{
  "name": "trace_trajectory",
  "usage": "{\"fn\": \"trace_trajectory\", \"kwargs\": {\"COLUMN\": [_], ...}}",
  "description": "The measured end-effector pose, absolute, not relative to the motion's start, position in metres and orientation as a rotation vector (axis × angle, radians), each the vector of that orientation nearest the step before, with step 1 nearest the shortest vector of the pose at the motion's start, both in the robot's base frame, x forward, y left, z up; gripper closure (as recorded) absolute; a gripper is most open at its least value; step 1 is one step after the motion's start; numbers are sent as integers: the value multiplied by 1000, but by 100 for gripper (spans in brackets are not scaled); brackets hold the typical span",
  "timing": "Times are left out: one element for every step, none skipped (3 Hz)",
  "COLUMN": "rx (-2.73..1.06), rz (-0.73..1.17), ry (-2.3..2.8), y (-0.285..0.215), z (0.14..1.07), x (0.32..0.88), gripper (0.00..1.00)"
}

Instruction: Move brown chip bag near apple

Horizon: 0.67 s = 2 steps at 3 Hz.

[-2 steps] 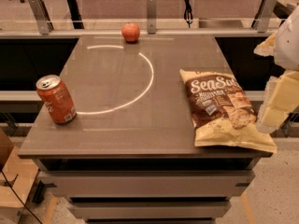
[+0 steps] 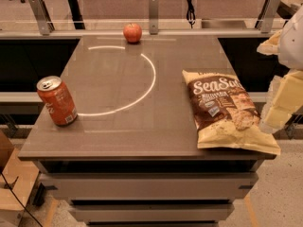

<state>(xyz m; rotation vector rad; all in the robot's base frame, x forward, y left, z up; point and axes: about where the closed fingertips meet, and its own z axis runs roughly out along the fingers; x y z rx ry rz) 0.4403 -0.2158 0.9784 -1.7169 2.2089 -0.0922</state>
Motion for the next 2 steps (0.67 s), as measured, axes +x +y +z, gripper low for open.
{"fn": "trace_trajectory", "kwargs": {"rx": [-1668,-1615], "rz": [-41,-5], "ry": [2194,2217], "y": [-219,-221], "z": [966,942], "x": [451,462], "gripper": [0,0]}}
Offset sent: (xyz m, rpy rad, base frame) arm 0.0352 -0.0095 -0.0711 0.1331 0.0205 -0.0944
